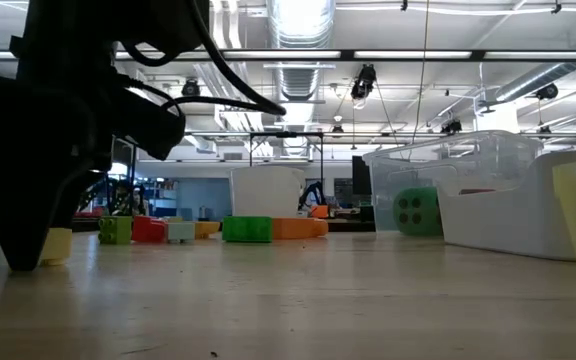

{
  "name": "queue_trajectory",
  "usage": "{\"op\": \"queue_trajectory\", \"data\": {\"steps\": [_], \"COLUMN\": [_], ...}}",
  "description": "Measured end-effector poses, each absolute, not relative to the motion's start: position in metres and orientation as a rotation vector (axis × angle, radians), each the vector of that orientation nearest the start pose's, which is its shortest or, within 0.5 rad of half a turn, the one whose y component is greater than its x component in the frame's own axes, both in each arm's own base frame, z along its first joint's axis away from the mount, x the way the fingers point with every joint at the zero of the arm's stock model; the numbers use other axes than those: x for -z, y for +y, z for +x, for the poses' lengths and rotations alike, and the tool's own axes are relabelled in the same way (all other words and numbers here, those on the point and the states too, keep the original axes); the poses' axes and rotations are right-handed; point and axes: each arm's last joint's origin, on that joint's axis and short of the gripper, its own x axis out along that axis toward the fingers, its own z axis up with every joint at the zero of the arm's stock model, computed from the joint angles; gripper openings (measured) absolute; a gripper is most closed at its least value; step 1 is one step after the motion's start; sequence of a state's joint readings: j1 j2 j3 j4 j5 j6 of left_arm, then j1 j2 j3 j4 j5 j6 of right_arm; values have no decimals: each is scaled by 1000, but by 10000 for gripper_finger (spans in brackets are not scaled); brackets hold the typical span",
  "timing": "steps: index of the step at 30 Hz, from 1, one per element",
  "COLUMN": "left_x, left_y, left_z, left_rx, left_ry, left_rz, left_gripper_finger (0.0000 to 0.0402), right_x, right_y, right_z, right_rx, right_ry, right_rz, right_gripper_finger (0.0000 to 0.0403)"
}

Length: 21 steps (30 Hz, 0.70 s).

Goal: Pick & Place Toys
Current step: Put the yellow game piece into the yellow bin

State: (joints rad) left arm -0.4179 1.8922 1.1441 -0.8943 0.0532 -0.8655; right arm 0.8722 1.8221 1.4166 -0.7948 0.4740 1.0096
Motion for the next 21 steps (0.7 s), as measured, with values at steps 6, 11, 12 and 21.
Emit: {"op": "queue_trajectory", "data": {"steps": [6,11,12,21], "left_x": [-136,-136,-136,-145], "left_y": [-130,-130,-131,-135], "left_z": [289,290,290,299], "left_rx": [-352,-342,-343,-305], "left_ry": [1626,1619,1617,1596], "left_rz": [-359,-371,-376,-424], "left_gripper_finger": [355,296,279,130], "right_x": [-230,-230,-229,-227], "right_y": [273,273,273,271], "right_z": [247,247,247,247], "right_rx": [148,148,149,178], "right_ry": [971,972,973,941], "right_rz": [173,172,171,147], "right_gripper_finger": [341,341,341,341]}}
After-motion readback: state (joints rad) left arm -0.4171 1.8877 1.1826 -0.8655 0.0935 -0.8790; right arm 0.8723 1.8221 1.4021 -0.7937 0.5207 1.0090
